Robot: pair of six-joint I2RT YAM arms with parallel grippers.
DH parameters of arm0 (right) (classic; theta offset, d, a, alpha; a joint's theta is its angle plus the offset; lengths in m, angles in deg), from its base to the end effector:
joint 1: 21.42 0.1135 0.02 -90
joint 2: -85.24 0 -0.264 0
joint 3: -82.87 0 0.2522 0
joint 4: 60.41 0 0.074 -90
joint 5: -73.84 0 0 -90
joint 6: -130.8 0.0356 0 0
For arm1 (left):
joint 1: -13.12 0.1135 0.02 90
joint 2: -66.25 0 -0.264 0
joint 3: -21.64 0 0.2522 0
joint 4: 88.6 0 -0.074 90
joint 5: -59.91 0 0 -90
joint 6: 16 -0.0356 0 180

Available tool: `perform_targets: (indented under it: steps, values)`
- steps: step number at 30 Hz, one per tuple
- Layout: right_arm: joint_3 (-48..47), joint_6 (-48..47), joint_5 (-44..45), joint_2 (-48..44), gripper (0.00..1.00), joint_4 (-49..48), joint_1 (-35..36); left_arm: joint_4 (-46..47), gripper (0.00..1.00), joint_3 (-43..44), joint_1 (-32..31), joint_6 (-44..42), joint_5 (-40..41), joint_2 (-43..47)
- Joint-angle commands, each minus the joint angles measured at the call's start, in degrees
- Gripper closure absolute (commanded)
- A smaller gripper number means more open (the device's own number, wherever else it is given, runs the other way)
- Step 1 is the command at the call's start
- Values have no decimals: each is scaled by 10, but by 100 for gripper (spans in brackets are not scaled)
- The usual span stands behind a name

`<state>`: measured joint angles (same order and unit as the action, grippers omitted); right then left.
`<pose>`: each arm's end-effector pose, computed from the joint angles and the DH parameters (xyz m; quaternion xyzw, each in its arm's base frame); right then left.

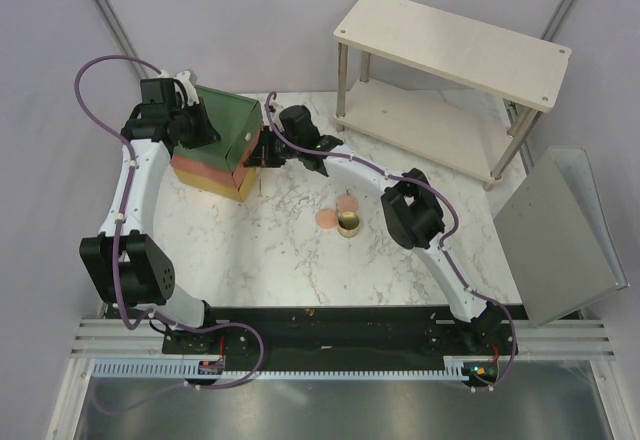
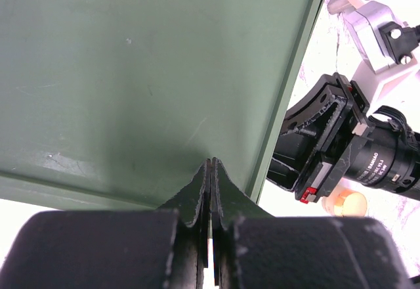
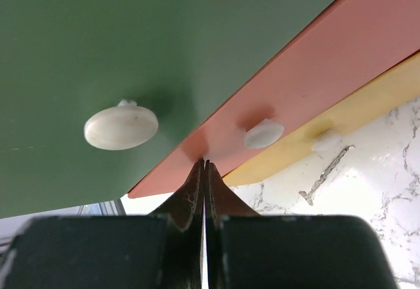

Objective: Organize the makeup

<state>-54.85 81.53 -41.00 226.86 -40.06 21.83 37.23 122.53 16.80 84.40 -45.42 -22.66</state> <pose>0.4089 0.4052 0.2166 -0.1348 0.8174 0.4889 0.2732 0.3419 0.0126 0.3570 -0.0574 0.9058 -0.1453 0.3938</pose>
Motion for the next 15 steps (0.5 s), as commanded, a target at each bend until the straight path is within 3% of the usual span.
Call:
perform_targets:
  steps: [1,7,11,13,14,15]
  values:
    - [-24,22,-17,10,100,-45,-1,-42,98,-15,2,-15,5,0]
    - [35,14,-21,-31,99,-56,-4,-44,98,-16,1,-20,10,0]
    - [150,12,-27,-103,80,-73,-17,-46,98,-16,2,-20,11,0]
    - [200,22,-40,-127,78,-104,-23,-45,98,-17,2,-20,13,0]
    - [244,45,-48,-140,67,-133,-31,-45,97,-17,2,-20,11,0]
    - [266,61,-69,-145,63,-156,-34,-45,97,-18,1,-22,7,0]
